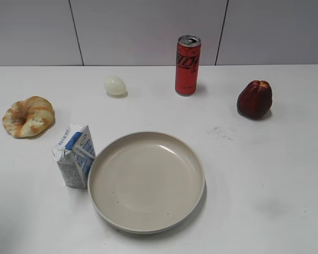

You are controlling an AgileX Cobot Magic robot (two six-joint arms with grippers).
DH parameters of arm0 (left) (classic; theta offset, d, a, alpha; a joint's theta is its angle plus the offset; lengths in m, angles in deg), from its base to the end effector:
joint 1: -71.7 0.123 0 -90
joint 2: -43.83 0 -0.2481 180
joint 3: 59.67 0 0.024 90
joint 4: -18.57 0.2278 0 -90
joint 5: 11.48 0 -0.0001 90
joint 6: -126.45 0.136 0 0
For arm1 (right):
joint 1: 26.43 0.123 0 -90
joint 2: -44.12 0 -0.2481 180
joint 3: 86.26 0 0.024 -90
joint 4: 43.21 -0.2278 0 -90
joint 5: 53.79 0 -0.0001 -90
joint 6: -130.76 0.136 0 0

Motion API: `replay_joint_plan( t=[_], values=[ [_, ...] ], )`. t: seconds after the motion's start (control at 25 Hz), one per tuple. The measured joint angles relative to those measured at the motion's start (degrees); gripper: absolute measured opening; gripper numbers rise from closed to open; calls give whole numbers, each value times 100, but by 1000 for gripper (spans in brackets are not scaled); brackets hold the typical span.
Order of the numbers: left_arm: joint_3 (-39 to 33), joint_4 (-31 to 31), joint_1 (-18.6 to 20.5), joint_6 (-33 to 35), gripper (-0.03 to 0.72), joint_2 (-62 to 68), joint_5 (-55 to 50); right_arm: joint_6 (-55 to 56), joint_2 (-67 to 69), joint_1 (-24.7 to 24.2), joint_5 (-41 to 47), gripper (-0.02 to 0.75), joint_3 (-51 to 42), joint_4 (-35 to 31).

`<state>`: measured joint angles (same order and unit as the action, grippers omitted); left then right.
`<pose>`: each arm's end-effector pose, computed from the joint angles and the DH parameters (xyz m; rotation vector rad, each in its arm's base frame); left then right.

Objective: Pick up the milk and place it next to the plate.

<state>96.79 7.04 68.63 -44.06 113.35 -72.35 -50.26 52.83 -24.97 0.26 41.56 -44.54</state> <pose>0.2002 -0.0345 0.2474 0.2156 2.6599 -0.2306 0.0653 0.0042 0.2349 -0.0418 2.0056 0.0325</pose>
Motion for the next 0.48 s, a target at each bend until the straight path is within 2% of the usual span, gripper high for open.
replay_joint_plan(
  t=[0.12, 0.28, 0.48],
  values=[
    [-588, 44, 291, -5, 585, -647, -83, 0, 0, 0, 0, 467, 0, 0],
    [-1506, 12, 330, -5, 582, -1617, -48, 0, 0, 0, 0, 467, 0, 0],
    [-2073, 58, 336, -5, 582, -3209, -7, 0, 0, 0, 0, 467, 0, 0]
  ],
)
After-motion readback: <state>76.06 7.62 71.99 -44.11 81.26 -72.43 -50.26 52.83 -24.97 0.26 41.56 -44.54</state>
